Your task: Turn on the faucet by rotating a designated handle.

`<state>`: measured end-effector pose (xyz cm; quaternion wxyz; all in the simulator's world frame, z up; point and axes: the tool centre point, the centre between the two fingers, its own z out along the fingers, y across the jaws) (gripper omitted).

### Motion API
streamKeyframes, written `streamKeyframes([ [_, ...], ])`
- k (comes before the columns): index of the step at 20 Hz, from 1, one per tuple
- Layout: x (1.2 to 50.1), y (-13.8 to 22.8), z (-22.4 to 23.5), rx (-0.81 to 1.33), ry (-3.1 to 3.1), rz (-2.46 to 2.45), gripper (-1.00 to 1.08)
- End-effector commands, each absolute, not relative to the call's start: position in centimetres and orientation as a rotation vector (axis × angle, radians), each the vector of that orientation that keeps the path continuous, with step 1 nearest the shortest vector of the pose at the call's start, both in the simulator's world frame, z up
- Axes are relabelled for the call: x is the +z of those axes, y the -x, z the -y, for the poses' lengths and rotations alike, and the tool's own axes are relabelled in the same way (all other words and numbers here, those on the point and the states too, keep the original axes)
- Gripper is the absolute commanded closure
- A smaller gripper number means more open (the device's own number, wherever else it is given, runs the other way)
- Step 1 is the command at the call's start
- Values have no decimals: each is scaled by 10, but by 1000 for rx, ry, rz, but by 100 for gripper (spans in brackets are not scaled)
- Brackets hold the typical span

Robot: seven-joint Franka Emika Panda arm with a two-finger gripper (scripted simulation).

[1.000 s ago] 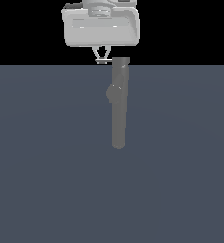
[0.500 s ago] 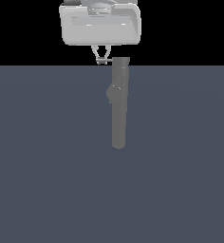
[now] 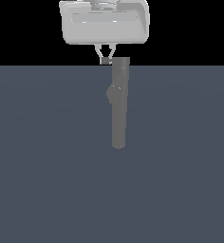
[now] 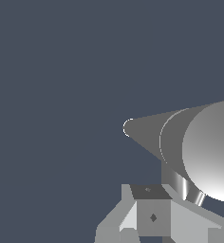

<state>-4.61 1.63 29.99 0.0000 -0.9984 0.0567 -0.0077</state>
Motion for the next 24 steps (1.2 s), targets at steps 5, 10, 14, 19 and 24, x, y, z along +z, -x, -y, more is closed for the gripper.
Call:
streamKeyframes([
  [5, 300, 58, -1, -15, 3136, -176, 108],
  [10, 301, 73, 18, -5, 3137, -173, 108],
  [14, 300, 70, 5, -15, 3138, -118, 108],
  [19, 300, 65, 38, -7, 3138, -145, 108],
  [24, 301, 60, 70, 0, 3137, -171, 108],
])
